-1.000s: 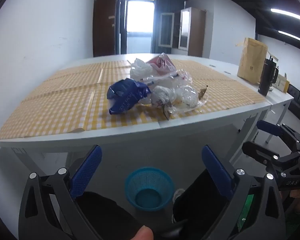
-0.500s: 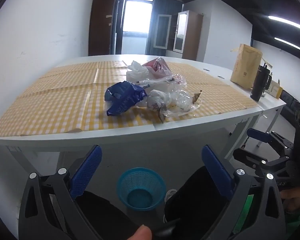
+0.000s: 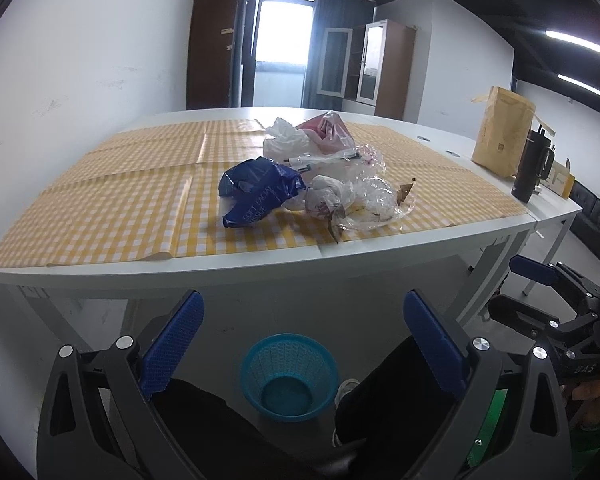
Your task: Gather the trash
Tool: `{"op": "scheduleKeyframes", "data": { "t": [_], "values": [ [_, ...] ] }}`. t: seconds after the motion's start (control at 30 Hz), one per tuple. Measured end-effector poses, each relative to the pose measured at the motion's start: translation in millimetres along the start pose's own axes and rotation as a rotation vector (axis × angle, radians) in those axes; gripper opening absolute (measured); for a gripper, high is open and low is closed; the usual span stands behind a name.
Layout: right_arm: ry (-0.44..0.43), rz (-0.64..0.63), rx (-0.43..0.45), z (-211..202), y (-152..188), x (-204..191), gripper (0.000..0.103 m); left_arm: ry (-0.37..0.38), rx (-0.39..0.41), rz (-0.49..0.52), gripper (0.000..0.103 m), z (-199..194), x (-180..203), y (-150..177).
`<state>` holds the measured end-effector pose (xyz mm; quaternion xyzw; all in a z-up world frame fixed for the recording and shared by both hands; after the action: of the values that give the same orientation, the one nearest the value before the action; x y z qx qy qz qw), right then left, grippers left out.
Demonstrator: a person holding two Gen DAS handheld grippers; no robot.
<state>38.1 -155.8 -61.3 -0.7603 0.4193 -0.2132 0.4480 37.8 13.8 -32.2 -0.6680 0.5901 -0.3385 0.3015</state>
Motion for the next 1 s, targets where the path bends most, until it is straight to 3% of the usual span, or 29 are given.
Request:
{"op": "scheduleKeyframes", "data": {
  "t": [1.0],
  "values": [
    [-0.004,0.029,0.0,4,2,6,0.094,0.014,-0.02,-0.044,0.097,9,-3,4]
  ]
}}
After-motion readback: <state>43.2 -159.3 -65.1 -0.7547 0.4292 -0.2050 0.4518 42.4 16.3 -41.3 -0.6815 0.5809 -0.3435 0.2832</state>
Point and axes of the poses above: each gripper's, at about its wrist camera, not at the fingertips, and z roughly the way its jaws point, x to its right, y to its underside, the point moved 5 cm from there along z, roughly the way its jaws point, and after that the axes turned 3 degrees about -x, right-handed, at the moved point
